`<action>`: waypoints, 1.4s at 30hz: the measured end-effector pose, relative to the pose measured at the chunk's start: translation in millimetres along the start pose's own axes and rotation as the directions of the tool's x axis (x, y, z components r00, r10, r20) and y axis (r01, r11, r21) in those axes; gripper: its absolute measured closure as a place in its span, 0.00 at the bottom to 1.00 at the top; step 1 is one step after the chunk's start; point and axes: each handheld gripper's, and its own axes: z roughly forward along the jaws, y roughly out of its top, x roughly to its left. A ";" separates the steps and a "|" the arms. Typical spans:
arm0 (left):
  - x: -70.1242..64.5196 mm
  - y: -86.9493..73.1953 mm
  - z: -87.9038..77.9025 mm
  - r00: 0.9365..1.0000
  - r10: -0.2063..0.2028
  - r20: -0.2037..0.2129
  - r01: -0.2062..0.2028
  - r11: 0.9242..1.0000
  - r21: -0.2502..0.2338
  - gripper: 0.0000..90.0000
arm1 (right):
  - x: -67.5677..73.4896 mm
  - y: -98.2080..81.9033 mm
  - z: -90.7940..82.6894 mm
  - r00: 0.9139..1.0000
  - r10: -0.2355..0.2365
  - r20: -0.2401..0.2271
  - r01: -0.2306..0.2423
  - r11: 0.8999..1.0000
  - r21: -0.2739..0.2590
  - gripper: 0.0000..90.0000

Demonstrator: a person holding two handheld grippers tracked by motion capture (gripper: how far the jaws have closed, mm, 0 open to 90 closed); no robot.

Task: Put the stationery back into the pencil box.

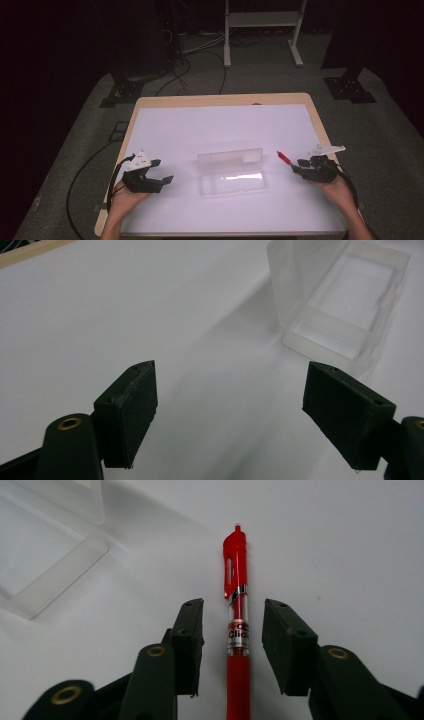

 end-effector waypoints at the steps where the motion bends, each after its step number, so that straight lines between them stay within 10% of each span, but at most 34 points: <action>1: 0.2 -0.2 -0.4 1.000 -0.002 -0.004 0.002 1.000 -0.004 0.23 | 0.0 0.6 0.7 1.000 -0.003 0.001 0.003 1.000 0.003 0.68; 42: 3.4 -5.0 -8.6 1.000 -0.010 0.011 0.010 1.000 -0.029 0.21 | -1.0 3.2 12.3 1.000 -0.015 0.018 0.014 0.997 0.071 0.87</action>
